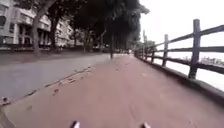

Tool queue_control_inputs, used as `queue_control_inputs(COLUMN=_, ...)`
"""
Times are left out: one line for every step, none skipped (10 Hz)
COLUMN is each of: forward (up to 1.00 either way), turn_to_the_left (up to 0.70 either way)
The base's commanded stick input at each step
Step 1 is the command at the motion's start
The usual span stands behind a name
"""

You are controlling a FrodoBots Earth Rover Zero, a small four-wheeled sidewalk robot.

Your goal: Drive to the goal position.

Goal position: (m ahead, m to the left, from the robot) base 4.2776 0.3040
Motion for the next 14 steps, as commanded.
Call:
queue_control_inputs(forward=0.70, turn_to_the_left=0.00)
queue_control_inputs(forward=0.70, turn_to_the_left=0.00)
queue_control_inputs(forward=0.70, turn_to_the_left=0.00)
queue_control_inputs(forward=0.70, turn_to_the_left=0.00)
queue_control_inputs(forward=0.70, turn_to_the_left=0.00)
queue_control_inputs(forward=0.70, turn_to_the_left=0.00)
queue_control_inputs(forward=0.70, turn_to_the_left=0.00)
queue_control_inputs(forward=0.70, turn_to_the_left=0.00)
queue_control_inputs(forward=0.70, turn_to_the_left=0.00)
queue_control_inputs(forward=0.70, turn_to_the_left=0.00)
queue_control_inputs(forward=0.70, turn_to_the_left=0.00)
queue_control_inputs(forward=0.70, turn_to_the_left=0.00)
queue_control_inputs(forward=0.70, turn_to_the_left=0.00)
queue_control_inputs(forward=0.70, turn_to_the_left=-0.07)
